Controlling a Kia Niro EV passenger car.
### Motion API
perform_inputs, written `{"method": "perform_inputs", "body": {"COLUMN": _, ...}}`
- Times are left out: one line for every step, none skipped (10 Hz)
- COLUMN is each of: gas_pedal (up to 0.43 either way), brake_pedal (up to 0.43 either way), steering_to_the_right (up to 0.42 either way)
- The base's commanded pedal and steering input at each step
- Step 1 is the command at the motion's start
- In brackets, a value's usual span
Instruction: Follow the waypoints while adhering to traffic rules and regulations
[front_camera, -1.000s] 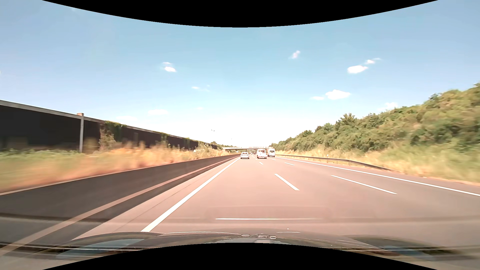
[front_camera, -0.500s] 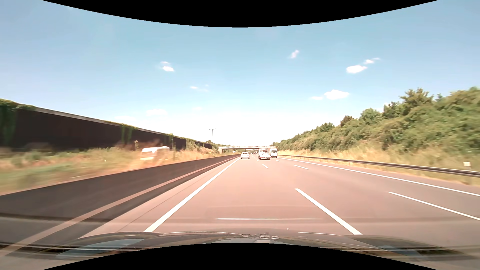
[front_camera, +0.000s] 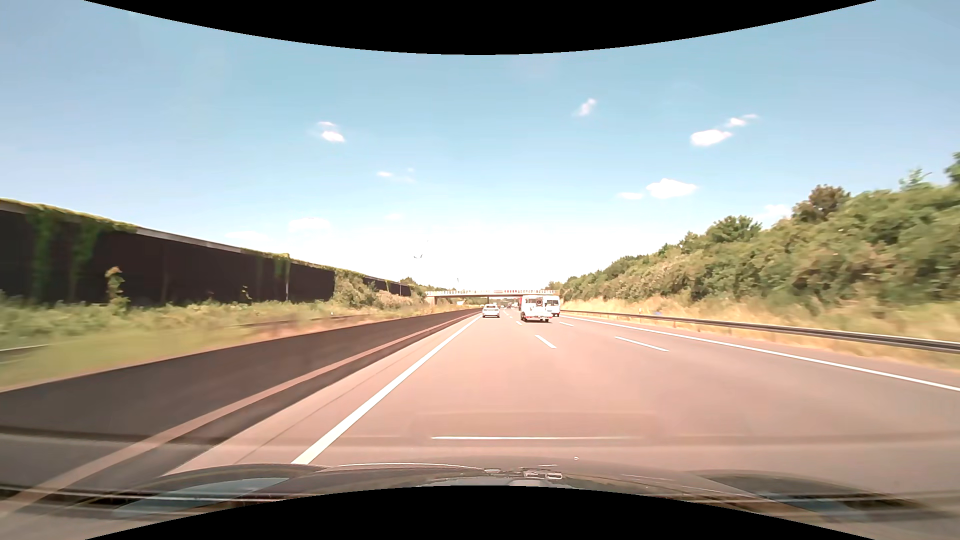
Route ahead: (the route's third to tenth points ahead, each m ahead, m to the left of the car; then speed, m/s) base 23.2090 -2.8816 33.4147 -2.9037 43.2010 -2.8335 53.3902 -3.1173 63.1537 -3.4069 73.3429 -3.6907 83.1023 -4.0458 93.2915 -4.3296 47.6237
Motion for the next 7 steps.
{"method": "perform_inputs", "body": {"gas_pedal": 0.287, "brake_pedal": 0.000, "steering_to_the_right": 0.001}}
{"method": "perform_inputs", "body": {"gas_pedal": 0.287, "brake_pedal": 0.000, "steering_to_the_right": 0.001}}
{"method": "perform_inputs", "body": {"gas_pedal": 0.280, "brake_pedal": 0.000, "steering_to_the_right": 0.000}}
{"method": "perform_inputs", "body": {"gas_pedal": 0.280, "brake_pedal": 0.000, "steering_to_the_right": 0.000}}
{"method": "perform_inputs", "body": {"gas_pedal": 0.280, "brake_pedal": 0.000, "steering_to_the_right": 0.000}}
{"method": "perform_inputs", "body": {"gas_pedal": 0.280, "brake_pedal": 0.000, "steering_to_the_right": 0.000}}
{"method": "perform_inputs", "body": {"gas_pedal": 0.280, "brake_pedal": 0.000, "steering_to_the_right": 0.001}}
